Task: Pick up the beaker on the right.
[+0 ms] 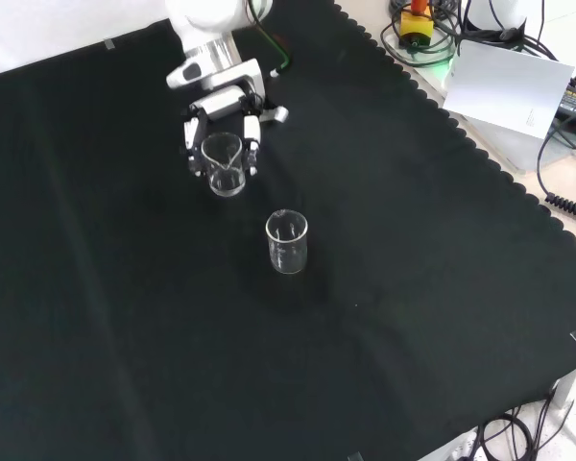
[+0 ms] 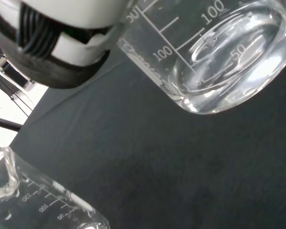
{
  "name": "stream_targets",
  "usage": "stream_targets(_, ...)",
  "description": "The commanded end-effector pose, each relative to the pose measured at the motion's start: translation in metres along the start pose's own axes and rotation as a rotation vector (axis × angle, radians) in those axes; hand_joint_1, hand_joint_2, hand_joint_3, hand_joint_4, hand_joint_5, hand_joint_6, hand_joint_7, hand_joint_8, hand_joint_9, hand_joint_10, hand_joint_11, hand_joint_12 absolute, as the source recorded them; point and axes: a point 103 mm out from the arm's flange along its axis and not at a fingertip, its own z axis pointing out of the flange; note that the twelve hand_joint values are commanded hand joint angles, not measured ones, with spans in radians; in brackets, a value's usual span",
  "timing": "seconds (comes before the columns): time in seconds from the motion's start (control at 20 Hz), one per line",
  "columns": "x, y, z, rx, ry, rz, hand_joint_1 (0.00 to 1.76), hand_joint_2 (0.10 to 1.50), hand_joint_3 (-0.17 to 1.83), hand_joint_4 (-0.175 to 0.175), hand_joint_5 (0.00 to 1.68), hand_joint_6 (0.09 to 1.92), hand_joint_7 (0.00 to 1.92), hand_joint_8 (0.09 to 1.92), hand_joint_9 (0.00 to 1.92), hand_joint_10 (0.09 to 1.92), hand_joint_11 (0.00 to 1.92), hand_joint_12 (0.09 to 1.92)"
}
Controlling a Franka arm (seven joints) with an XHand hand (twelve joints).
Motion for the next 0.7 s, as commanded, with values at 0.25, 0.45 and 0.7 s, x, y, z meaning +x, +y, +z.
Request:
stream_targets(0.25,0.016,-0.025,-0.044,0.099,-0.155,-0.016,1.12,0.75,0.45,0.175,1.31,0.53,1.61,0.12,1.55,0.09,1.21,0.82)
stream_targets(0.45,0.032,-0.036,-0.045,0.132,-0.203,-0.028,1.12,0.74,0.47,0.175,1.31,0.54,1.62,0.11,1.56,0.09,1.21,0.82)
stream_targets(0.7,0.048,-0.04,-0.044,0.148,-0.239,-0.026,1.12,0.74,0.48,0.175,1.31,0.54,1.62,0.1,1.56,0.09,1.21,0.82)
